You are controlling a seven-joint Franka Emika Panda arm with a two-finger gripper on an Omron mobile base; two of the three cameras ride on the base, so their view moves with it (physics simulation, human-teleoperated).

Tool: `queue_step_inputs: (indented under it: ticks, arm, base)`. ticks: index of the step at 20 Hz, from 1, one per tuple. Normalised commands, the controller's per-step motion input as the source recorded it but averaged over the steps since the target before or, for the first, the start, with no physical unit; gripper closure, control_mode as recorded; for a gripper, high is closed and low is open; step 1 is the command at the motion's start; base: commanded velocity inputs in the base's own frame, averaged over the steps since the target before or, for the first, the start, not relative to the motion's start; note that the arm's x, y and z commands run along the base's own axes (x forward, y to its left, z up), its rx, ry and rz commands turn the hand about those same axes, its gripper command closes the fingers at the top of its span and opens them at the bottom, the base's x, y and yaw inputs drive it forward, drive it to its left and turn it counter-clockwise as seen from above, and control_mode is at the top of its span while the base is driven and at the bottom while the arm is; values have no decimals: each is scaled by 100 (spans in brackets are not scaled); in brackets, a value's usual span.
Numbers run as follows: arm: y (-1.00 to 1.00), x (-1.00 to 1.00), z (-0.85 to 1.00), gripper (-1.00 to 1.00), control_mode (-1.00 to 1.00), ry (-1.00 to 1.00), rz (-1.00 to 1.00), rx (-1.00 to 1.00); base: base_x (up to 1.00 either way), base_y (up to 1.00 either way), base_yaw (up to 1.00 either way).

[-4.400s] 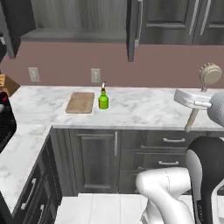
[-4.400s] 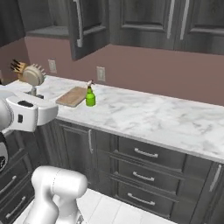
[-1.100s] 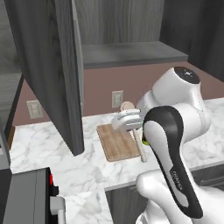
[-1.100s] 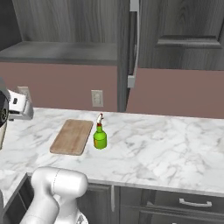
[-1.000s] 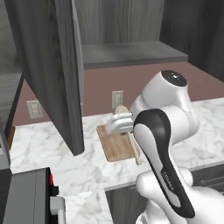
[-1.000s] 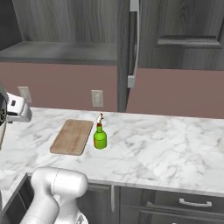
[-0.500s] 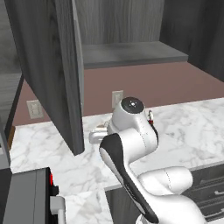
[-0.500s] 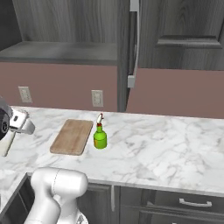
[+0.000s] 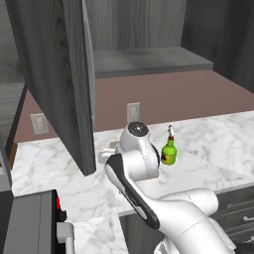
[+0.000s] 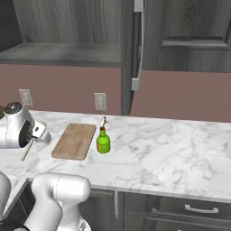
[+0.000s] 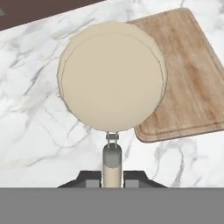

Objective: Grab the spray bottle from the cabinet, then place it next to the cutting board for sanitizing. Then grab the dish brush from the countertop next to the sink and place it next to the cutting board.

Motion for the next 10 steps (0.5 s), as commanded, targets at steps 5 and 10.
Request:
queue_step_inputs:
  ticks: [5,10]
  arm:
    - [6,92,-31,100,-100,15,0,-1]
    - [27,73,-24,100,-100,12,0,-10]
  base:
    - [0,0,0]
    - [0,0,0]
